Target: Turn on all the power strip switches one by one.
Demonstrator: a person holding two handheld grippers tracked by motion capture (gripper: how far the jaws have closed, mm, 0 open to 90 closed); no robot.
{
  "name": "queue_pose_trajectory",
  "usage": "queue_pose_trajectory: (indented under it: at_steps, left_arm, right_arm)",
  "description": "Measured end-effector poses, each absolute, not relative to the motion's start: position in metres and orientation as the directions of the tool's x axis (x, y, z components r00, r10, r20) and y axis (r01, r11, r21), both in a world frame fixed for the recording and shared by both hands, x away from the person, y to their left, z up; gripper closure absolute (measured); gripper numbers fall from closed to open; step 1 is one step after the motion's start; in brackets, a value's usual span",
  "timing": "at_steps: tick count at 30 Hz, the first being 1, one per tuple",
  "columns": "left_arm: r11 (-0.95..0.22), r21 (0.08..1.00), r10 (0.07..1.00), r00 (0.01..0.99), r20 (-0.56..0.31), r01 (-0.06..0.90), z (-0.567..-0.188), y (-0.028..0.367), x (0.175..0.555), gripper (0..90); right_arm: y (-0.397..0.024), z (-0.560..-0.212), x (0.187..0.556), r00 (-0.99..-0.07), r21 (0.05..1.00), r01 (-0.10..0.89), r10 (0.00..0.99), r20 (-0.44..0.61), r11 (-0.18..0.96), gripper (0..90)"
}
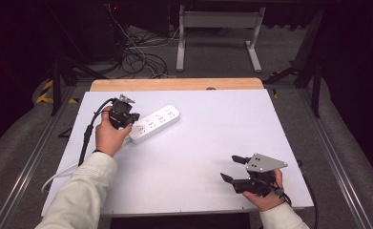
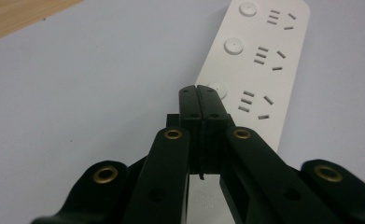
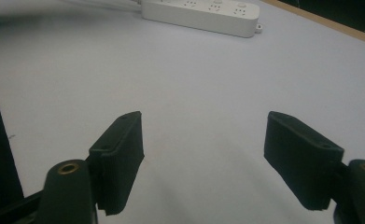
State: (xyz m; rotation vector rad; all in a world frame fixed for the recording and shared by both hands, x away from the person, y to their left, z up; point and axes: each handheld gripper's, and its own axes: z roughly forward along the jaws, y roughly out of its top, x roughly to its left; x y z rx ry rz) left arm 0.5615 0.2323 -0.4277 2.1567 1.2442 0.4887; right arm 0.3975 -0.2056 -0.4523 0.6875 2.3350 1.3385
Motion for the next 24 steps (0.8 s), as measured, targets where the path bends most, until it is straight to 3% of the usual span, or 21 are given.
queue_pose_trajectory:
  at_steps: [10,24]
  left_arm:
    - [-0.378,0.61,0.873,0.488,-0.016,0.696,-0.436,0.232,0.567,89.9]
    - [-0.408,0.597,0.867,0.497,0.018,0.69,-0.441,0.229,0.567,89.9]
  right_arm:
    - [-0.206,-0.453,0.398,-0.817,0.87,0.233,0.573,-0.066,0.434,29.4]
    - [-0.205,-0.453,0.398,-0.823,0.868,0.237,0.565,-0.06,0.437,29.3]
